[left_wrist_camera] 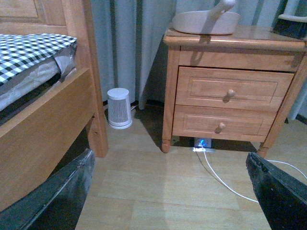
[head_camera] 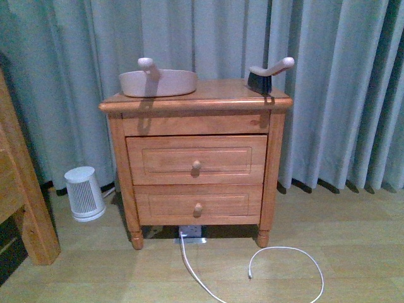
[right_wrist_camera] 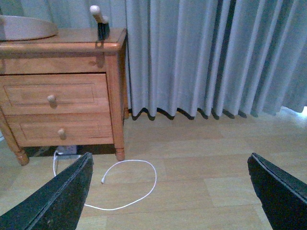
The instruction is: Clean up trash
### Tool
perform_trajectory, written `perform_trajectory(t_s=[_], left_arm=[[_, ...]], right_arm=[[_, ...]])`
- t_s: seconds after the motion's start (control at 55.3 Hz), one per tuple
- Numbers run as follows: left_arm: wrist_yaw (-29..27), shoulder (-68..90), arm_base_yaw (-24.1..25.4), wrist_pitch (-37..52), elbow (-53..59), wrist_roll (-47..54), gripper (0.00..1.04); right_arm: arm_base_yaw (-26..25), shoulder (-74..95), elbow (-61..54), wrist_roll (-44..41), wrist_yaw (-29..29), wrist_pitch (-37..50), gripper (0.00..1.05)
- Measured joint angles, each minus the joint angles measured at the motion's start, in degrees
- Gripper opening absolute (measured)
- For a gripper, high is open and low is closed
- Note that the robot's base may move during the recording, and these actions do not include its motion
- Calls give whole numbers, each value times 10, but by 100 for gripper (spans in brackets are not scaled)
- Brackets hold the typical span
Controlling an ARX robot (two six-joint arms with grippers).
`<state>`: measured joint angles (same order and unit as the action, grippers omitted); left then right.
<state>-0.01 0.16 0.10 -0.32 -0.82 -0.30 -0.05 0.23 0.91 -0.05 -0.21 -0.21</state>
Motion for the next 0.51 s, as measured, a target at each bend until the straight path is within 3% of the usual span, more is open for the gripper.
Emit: perform_trajectory(t_s=[0.506], left_arm=[[0,0,0,0,0,0,97]], right_arm=[[0,0,0,0,0,0,97]])
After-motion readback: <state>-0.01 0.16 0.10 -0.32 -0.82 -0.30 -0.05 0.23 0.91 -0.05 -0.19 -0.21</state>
